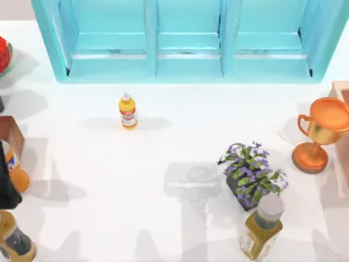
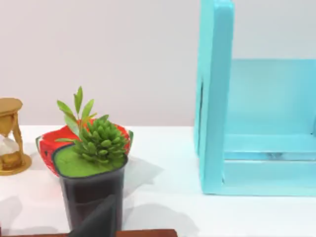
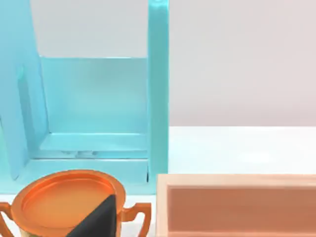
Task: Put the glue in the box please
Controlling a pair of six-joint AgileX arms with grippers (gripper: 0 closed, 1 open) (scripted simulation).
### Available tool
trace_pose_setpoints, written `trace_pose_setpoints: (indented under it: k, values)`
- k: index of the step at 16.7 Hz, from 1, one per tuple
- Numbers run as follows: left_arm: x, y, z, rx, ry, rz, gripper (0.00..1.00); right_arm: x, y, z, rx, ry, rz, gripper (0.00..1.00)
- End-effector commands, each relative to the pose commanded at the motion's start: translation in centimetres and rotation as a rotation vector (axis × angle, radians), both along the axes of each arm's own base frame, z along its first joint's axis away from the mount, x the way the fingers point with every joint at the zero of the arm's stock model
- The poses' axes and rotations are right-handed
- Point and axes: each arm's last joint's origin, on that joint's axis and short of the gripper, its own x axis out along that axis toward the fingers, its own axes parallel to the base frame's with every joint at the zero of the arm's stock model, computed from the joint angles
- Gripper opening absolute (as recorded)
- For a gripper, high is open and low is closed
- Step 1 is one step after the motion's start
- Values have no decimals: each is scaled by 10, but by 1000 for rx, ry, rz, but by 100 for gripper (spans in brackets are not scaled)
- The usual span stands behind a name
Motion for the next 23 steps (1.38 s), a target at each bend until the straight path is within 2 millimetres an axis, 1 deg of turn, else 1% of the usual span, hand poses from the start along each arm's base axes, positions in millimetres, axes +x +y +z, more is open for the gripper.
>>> trace_pose_setpoints:
  k: [2,4,6,9,11,12,14,15,16,17,18,19,21,23]
  values:
    - [0,0,0,0,0,0,100,0,0,0,0,0,0,100]
    - [0,0,0,0,0,0,100,0,1,8,-15,-5,23,100]
    - [0,0,0,0,0,0,100,2,4,27,-47,-15,77,100]
    - [0,0,0,0,0,0,100,12,12,69,-121,-29,207,100]
    - [0,0,0,0,0,0,100,30,19,100,-179,-27,322,100]
    - [0,0,0,0,0,0,100,44,25,114,-207,-20,386,100]
    - [0,0,0,0,0,0,100,82,39,135,-260,8,528,100]
    - [0,0,0,0,0,0,100,106,48,141,-282,29,604,100]
    - [0,0,0,0,0,0,100,132,58,142,-301,53,683,100]
    - [0,0,0,0,0,0,100,159,70,138,-315,79,764,100]
    - [0,0,0,0,0,0,100,187,83,129,-325,105,845,100]
    - [0,0,0,0,0,0,100,214,97,115,-331,131,926,100]
    - [0,0,0,0,0,0,100,261,125,78,-331,177,1081,100]
    - [0,0,0,0,0,0,100,295,153,33,-319,211,1220,100]
